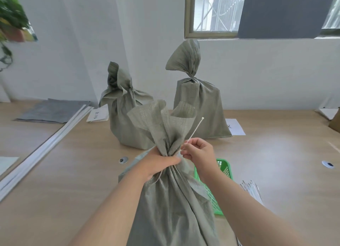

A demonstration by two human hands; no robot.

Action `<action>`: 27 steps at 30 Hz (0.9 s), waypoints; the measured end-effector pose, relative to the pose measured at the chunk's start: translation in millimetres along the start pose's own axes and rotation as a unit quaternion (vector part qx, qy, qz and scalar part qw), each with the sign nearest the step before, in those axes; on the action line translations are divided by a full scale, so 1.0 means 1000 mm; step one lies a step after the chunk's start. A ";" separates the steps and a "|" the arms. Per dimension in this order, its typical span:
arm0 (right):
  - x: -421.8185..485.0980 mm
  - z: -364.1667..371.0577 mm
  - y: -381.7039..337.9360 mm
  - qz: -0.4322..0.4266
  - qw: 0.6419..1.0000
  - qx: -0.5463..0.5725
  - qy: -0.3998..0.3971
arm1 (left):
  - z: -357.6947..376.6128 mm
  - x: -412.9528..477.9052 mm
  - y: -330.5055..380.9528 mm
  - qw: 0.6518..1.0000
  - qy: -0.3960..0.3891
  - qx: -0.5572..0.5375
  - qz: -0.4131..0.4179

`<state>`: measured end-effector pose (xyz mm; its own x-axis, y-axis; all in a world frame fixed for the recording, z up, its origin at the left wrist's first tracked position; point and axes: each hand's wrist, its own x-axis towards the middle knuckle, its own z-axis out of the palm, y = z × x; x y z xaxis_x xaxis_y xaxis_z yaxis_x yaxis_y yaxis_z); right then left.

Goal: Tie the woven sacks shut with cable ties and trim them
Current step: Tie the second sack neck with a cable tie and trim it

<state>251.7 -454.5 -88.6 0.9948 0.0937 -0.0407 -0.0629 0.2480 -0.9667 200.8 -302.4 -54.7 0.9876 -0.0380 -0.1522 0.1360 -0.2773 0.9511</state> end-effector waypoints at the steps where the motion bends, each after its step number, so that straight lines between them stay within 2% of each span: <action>1: -0.001 0.002 0.000 0.000 1.000 0.007 -0.011 | 0.000 -0.001 0.000 1.000 -0.001 0.001 0.003; 8: 0.000 0.010 -0.006 -0.026 0.998 0.032 -0.043 | -0.002 -0.004 -0.002 0.999 0.022 -0.021 0.021; 12: -0.003 0.020 -0.004 0.007 0.997 0.036 -0.074 | -0.005 -0.005 -0.003 0.999 0.021 -0.027 0.029; 15: -0.006 0.030 0.002 0.033 0.995 0.055 -0.073 | -0.009 -0.003 -0.006 0.998 0.042 0.013 0.053; 19: -0.014 0.040 0.012 0.057 0.995 0.037 -0.072 | -0.023 0.002 -0.013 0.992 0.073 0.093 0.037; 27: -0.022 0.049 0.013 0.048 0.992 0.060 -0.101 | -0.039 -0.001 -0.018 0.997 0.041 0.059 0.042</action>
<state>225.2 -406.2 -88.3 0.9482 0.3103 -0.0685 -0.1780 0.3403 -0.9233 200.3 -260.0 -61.0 0.9988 0.0112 -0.0467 0.0474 -0.3872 0.9208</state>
